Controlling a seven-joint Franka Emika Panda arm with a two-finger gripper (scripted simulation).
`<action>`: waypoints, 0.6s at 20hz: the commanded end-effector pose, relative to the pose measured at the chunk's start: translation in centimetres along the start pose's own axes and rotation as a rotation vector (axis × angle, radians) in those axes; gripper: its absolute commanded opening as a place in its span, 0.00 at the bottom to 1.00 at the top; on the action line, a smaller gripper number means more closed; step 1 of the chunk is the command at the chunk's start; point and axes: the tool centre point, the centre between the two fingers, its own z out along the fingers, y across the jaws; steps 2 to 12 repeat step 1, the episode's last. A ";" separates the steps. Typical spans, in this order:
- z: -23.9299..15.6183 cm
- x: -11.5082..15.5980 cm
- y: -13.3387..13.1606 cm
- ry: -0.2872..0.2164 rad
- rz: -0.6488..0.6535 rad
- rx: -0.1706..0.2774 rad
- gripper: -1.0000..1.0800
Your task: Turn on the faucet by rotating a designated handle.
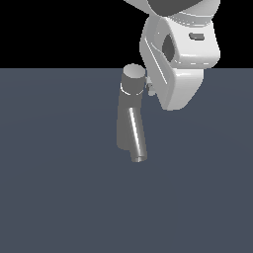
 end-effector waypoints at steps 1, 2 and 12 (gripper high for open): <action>-0.5 4.4 0.7 0.056 0.070 0.000 0.00; -0.5 4.4 0.7 0.056 0.070 0.000 0.00; -0.5 4.4 0.7 0.056 0.070 0.000 0.00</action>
